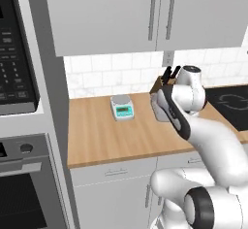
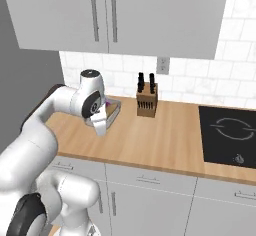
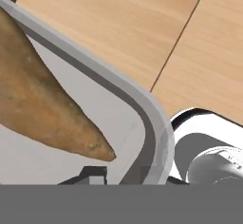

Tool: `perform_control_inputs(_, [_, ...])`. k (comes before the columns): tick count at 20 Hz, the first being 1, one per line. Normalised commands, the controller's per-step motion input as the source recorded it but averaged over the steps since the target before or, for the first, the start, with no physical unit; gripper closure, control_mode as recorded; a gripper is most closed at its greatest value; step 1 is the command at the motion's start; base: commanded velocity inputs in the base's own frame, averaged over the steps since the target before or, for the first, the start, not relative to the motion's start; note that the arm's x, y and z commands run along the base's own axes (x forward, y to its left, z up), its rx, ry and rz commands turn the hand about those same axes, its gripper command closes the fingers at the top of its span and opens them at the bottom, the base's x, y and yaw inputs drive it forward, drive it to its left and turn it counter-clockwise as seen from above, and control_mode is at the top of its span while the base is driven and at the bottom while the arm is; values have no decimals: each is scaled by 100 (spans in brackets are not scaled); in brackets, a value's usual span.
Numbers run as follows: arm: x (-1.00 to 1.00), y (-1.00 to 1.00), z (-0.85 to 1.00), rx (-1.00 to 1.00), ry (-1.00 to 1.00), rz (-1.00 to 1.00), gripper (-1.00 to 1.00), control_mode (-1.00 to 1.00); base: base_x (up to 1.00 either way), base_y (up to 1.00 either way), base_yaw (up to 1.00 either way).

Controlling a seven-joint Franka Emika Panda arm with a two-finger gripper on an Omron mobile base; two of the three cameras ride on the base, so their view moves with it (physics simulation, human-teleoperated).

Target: Take the meat container that has the steak and place it on the second highest rack of the freezer. Then take the vegetable container that has the sweet potato and onion and place it on the highest rack of the freezer.

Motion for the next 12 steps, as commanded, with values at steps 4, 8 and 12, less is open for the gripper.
perform_control_inputs(4, [-99, 0, 55, 4, 0, 0, 100, -100, 0, 0, 0])
perform_control_inputs(8, [-89, 1, 47, 0, 0, 3, 100, -100, 0, 0, 0])
perform_control_inputs(12, [-81, 5, 49, 0, 0, 11, 100, -100, 0, 0, 0])
